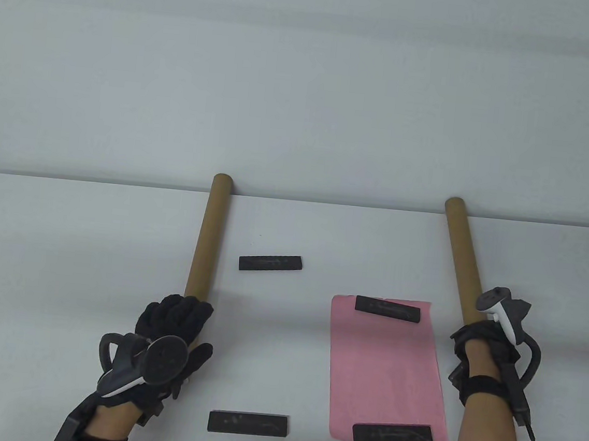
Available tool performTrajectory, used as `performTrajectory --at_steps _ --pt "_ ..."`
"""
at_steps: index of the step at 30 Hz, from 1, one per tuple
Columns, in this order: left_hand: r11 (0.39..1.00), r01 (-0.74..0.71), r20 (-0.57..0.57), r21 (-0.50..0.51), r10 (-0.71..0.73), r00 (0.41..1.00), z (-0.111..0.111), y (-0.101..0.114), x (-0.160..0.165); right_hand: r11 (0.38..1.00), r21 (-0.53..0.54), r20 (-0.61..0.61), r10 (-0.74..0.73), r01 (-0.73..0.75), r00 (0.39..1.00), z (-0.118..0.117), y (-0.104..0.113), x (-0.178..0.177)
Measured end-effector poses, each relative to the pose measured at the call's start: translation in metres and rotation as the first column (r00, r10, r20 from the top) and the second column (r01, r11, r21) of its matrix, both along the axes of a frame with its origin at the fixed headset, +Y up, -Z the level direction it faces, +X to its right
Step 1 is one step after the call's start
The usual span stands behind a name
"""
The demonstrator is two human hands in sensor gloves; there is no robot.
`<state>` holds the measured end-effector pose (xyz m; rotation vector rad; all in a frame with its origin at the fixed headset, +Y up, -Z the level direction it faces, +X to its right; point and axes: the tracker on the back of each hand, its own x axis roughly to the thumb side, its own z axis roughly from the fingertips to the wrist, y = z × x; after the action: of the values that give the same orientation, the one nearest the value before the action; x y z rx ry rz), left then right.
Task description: Roll up papers and store in mailing tubes
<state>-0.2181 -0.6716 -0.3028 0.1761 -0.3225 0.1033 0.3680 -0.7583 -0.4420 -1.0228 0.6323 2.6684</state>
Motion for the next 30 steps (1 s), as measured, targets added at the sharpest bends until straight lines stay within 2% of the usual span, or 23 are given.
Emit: performTrajectory --at_steps 5,12,15,18,21,24,27,30 --pt "1.000 0.000 0.000 -0.003 0.000 1.000 0.000 -0.001 0.001 0.999 -0.043 -0.034 0.030 -0.031 0.999 -0.004 -0.004 -0.003" --pt "1.000 0.008 0.004 -0.011 -0.008 1.000 0.001 -0.002 0.003 0.997 -0.051 -0.043 0.061 -0.064 0.997 -0.006 -0.004 -0.005" --pt "1.000 0.006 0.013 -0.018 -0.006 1.000 0.000 -0.003 0.005 1.000 0.009 -0.047 -0.024 0.025 0.999 -0.005 0.010 -0.005" --pt "0.999 0.016 0.023 -0.029 -0.015 1.000 -0.001 -0.006 0.007 0.996 0.084 -0.142 0.031 -0.019 0.989 -0.002 0.039 -0.013" --pt "0.999 0.025 0.030 -0.045 -0.024 0.999 -0.002 -0.010 0.010 0.972 0.234 -0.297 0.111 -0.041 0.948 0.018 0.077 -0.038" --pt "0.998 0.030 0.040 -0.051 -0.028 0.999 -0.002 -0.011 0.013 0.919 0.394 -0.444 0.170 0.022 0.880 0.058 0.105 -0.071" --pt "0.998 0.032 0.050 -0.049 -0.029 0.998 -0.001 -0.011 0.016 0.856 0.500 -0.582 0.221 0.130 0.783 0.103 0.113 -0.099" --pt "0.998 0.036 0.076 -0.056 -0.032 0.997 -0.002 -0.013 0.020 0.780 0.594 -0.639 0.307 0.198 0.705 0.140 0.105 -0.116"
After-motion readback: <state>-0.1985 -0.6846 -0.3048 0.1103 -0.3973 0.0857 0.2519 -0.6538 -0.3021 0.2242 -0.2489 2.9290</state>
